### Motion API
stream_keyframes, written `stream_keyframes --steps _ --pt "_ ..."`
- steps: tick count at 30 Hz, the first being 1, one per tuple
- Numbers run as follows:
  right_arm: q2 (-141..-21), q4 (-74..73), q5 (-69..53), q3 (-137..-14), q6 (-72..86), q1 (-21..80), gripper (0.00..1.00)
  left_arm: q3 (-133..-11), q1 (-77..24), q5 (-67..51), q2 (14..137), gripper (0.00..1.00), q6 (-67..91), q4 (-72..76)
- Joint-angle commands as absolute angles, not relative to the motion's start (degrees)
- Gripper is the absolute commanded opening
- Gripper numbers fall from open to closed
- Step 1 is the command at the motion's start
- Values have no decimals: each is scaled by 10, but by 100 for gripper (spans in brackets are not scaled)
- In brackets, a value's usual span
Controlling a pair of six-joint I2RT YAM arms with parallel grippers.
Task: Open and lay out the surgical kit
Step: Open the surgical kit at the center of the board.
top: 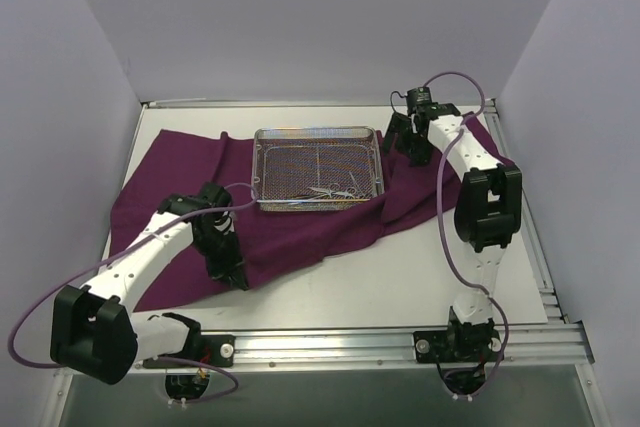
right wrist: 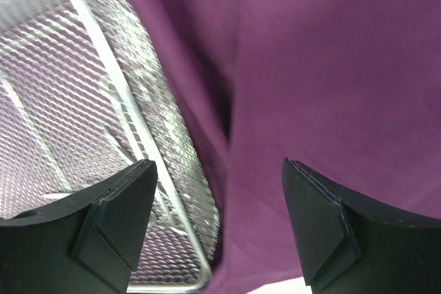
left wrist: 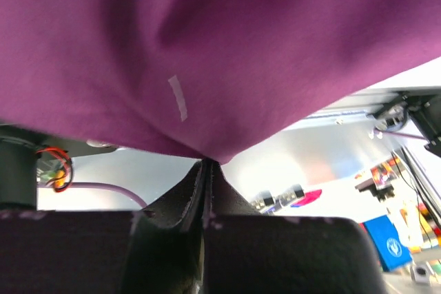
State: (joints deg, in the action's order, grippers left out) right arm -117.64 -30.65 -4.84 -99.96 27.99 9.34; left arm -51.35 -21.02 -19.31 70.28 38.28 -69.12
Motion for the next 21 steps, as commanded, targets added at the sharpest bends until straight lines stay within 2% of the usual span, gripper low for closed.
stream_keyframes --steps 1,18,21 --pt "-1135 -323 -19 -970 276 84 73 -522 -215 -242 717 2 365 -675" --pt "-1238 -337 -8 -1022 255 83 64 -502 -218 -267 695 2 380 -729" --pt "-1251 -337 -2 -1034 255 83 54 -501 -218 -265 693 2 380 -736"
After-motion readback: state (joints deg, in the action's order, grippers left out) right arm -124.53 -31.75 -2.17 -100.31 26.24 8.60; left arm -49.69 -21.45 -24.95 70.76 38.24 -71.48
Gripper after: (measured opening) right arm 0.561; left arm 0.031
